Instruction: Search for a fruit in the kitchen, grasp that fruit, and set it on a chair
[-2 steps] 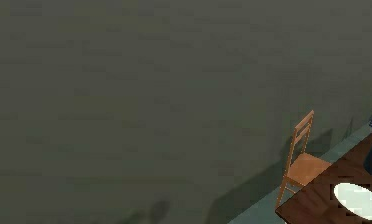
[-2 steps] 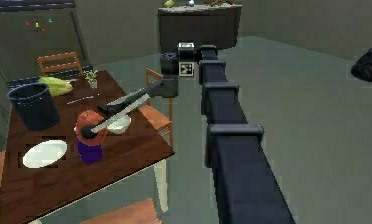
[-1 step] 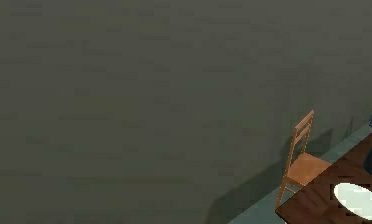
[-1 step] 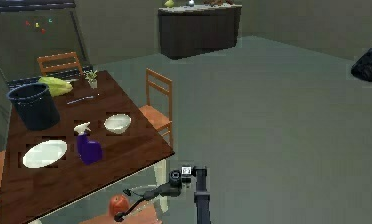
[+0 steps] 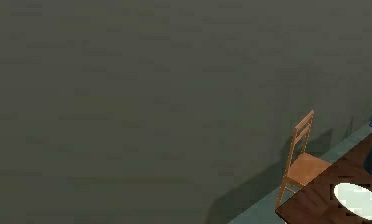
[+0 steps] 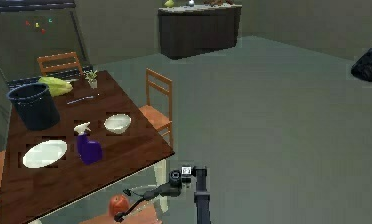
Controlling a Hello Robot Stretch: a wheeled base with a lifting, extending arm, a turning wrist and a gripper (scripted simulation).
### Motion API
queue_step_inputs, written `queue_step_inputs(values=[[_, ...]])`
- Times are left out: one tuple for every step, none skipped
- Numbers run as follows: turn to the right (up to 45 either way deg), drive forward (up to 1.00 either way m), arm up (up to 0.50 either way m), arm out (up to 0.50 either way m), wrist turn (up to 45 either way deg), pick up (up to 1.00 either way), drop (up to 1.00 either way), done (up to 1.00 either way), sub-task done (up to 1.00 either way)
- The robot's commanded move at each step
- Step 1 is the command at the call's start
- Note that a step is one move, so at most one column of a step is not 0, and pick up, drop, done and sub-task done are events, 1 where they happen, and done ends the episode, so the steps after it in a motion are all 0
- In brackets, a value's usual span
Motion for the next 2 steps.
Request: queue_step_inputs(values=[[0.0, 0.00, 0.00, 0.00, 0.0, 0.00, 1.00, 0.00, 0.00], [0.0, 0.00, 0.10, 0.00, 0.0, 0.00, 0.00, 0.00, 0.00]])
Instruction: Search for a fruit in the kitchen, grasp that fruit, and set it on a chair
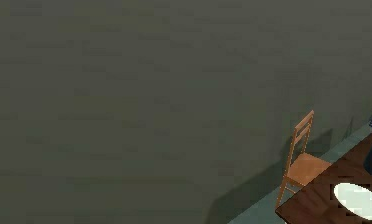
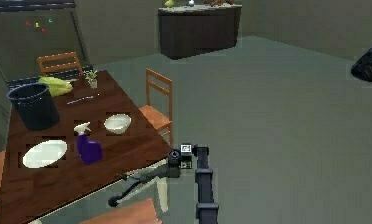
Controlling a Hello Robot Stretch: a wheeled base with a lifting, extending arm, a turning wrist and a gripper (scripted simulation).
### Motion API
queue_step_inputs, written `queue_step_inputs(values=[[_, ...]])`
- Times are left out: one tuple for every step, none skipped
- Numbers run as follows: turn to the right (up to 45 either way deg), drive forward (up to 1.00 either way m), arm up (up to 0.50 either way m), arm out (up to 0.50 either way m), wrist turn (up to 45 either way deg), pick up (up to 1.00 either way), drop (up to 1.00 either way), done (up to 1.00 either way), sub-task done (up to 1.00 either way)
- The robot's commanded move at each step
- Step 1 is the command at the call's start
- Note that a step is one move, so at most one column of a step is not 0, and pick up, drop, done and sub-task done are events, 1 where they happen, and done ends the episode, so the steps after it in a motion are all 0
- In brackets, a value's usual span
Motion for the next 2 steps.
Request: queue_step_inputs(values=[[0.0, 0.00, 0.00, -0.08, 0.0, 0.00, 0.00, 0.00, 0.00], [0.0, 0.00, 0.00, 0.00, 0.0, 0.00, 0.00, 1.00, 0.00]])
